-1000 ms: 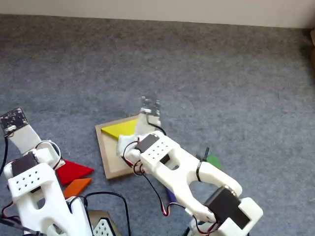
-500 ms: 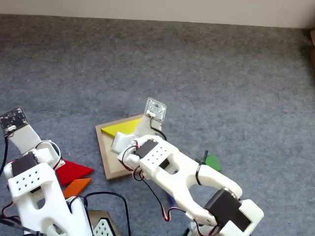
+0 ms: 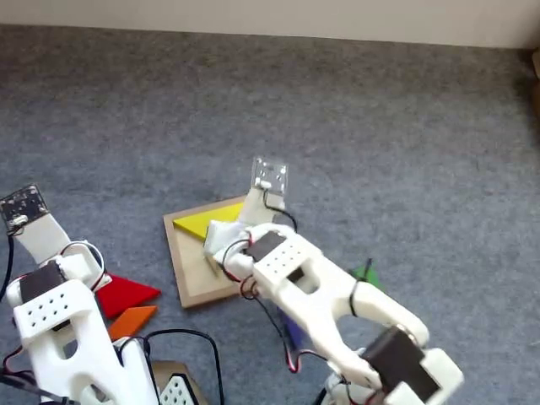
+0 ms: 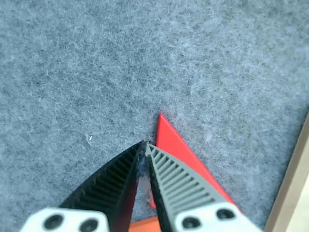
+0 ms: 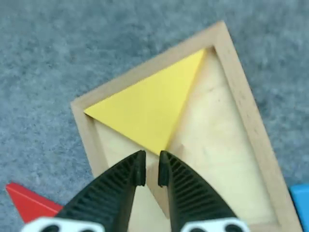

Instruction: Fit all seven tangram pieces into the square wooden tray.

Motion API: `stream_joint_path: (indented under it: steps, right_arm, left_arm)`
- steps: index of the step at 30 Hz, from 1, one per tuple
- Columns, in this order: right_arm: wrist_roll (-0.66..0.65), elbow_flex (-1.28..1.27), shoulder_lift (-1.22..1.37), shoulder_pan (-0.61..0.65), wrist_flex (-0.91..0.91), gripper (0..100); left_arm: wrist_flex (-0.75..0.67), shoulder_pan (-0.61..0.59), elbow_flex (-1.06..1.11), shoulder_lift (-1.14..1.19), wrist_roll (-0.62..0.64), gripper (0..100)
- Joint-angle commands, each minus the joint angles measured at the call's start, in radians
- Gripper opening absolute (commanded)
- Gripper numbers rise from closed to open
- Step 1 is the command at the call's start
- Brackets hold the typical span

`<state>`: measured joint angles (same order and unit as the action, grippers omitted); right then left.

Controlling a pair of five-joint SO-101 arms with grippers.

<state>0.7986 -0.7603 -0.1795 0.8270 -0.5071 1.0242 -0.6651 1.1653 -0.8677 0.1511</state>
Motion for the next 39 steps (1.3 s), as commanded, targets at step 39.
stream_joint_path:
  steps: [39]
  right_arm:
    - [-0.423, -0.208, -0.048, 0.050, 0.150, 2.9]
  left_arm:
    - [-0.012, -0.004, -0.021, -0.015, -0.002, 1]
